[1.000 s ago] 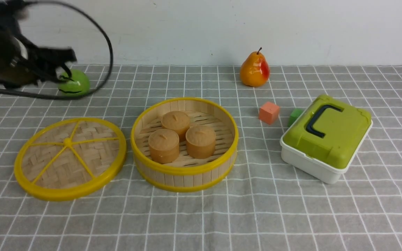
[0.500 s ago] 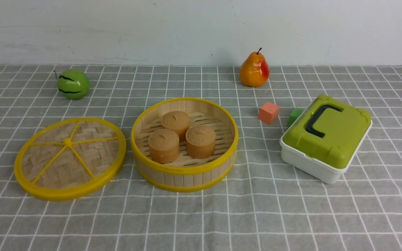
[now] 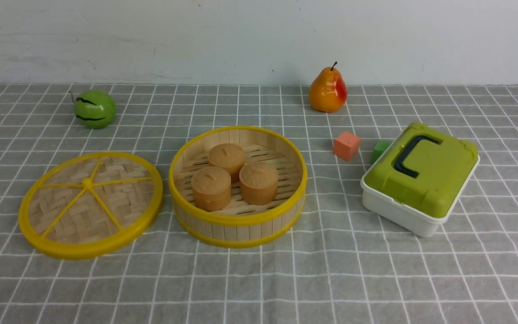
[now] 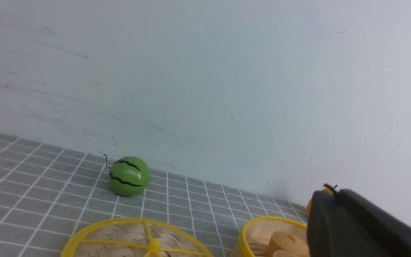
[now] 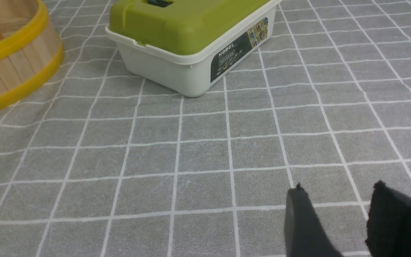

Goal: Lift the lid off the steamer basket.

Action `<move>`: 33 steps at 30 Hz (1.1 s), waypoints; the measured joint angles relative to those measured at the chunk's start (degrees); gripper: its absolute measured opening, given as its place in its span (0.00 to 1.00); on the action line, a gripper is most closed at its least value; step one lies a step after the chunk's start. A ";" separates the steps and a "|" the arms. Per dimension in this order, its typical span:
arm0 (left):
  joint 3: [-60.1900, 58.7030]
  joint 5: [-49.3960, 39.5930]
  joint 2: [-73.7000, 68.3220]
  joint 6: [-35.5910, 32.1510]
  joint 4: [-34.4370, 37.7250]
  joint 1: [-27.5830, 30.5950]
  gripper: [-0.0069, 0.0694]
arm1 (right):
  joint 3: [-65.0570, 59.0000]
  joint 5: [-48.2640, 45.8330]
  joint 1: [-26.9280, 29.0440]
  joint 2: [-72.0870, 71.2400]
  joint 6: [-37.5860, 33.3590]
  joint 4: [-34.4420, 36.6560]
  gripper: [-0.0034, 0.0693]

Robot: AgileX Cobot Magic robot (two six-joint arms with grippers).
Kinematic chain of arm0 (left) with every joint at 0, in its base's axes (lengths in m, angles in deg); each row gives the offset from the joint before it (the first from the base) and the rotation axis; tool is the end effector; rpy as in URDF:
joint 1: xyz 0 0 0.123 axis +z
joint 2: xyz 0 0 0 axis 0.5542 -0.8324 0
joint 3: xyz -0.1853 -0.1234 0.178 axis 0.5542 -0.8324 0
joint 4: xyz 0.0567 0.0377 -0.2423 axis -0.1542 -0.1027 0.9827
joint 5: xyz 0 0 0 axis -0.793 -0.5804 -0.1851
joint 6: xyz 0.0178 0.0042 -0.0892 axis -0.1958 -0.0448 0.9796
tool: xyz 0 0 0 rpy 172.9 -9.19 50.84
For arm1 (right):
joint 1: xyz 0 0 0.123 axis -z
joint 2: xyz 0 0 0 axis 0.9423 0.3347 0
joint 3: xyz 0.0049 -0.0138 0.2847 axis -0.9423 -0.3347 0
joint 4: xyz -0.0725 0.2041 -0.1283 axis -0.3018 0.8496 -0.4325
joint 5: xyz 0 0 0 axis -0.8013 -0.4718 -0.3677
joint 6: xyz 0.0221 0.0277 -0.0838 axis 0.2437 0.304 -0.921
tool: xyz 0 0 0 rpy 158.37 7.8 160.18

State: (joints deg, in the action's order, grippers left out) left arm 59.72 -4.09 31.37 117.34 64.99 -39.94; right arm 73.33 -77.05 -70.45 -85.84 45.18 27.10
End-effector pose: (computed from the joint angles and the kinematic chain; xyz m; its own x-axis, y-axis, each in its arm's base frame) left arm 0.0471 -0.0052 0.2503 0.1549 -0.3500 -0.9238 0.1703 0.9306 -0.3240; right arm 0.0517 0.0018 0.1731 -0.3068 0.1445 -0.9407 0.0250 0.9893 0.1438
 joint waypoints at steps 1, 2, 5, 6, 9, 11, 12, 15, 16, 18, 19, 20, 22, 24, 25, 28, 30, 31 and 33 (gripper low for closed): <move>-0.06 0.00 0.07 0.06 0.00 0.00 0.07 | 0.00 0.00 0.00 0.00 0.00 0.00 0.38; -0.13 -0.32 0.13 0.21 0.03 0.00 0.07 | 0.00 0.00 0.00 0.00 0.00 0.00 0.38; -0.13 -1.97 0.13 0.24 0.07 0.00 0.07 | 0.00 0.00 0.00 0.00 0.00 0.00 0.38; -0.96 -3.35 0.18 0.23 0.24 0.00 0.07 | 0.00 0.00 0.00 0.00 0.00 0.00 0.38; -4.43 -6.25 0.18 -1.10 3.06 0.00 0.07 | 0.00 0.00 0.00 0.00 0.00 0.00 0.38; -6.83 -8.95 0.18 -5.37 7.22 0.00 0.07 | 0.00 0.00 0.00 0.00 0.00 0.00 0.38; -7.51 -10.27 0.18 -8.35 9.37 0.00 0.07 | 0.00 0.00 0.00 0.00 0.00 0.00 0.38; -7.86 -13.97 0.18 -16.56 14.82 0.00 0.07 | 0.00 0.00 0.00 0.00 0.00 0.00 0.38; -7.93 -15.17 0.18 -19.71 16.41 0.00 0.07 | 0.00 0.00 0.00 0.00 0.00 0.00 0.38; -7.93 -18.74 0.18 -25.44 20.21 0.00 0.07 | 0.00 0.00 0.00 0.00 0.00 0.00 0.38; -7.93 -19.85 0.18 -27.60 21.44 0.00 0.07 | 0.00 0.00 0.00 0.00 0.00 0.00 0.38; -7.93 -20.55 0.18 -28.82 22.05 0.00 0.07 | 0.00 0.00 0.00 0.00 0.00 0.00 0.38; -7.97 -21.72 0.18 -31.73 23.48 0.00 0.07 | 0.00 0.00 0.00 0.00 0.00 0.00 0.38; -7.97 -21.87 0.18 -32.97 24.06 0.00 0.07 | 0.00 0.00 0.00 0.00 0.00 0.00 0.38; -7.97 -21.97 0.18 -33.32 24.21 0.00 0.07 | 0.00 0.00 0.00 0.00 0.00 0.00 0.38; -7.97 -22.04 0.18 -33.79 24.33 0.00 0.07 | 0.00 0.00 0.00 0.00 0.00 0.00 0.38; -7.97 -22.04 0.18 -35.67 24.33 0.00 0.07 | 0.00 0.00 0.00 0.00 0.00 0.00 0.38; -7.97 -22.04 0.18 -36.59 24.33 0.00 0.07 | 0.00 0.00 0.00 0.00 0.00 0.00 0.38; -7.97 -22.04 0.18 -36.87 24.35 0.00 0.07 | 0.00 0.00 0.00 0.00 0.00 0.00 0.38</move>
State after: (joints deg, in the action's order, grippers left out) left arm 51.75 -26.13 31.55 80.46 89.33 -39.94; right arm 73.33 -77.05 -70.45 -85.84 45.18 27.10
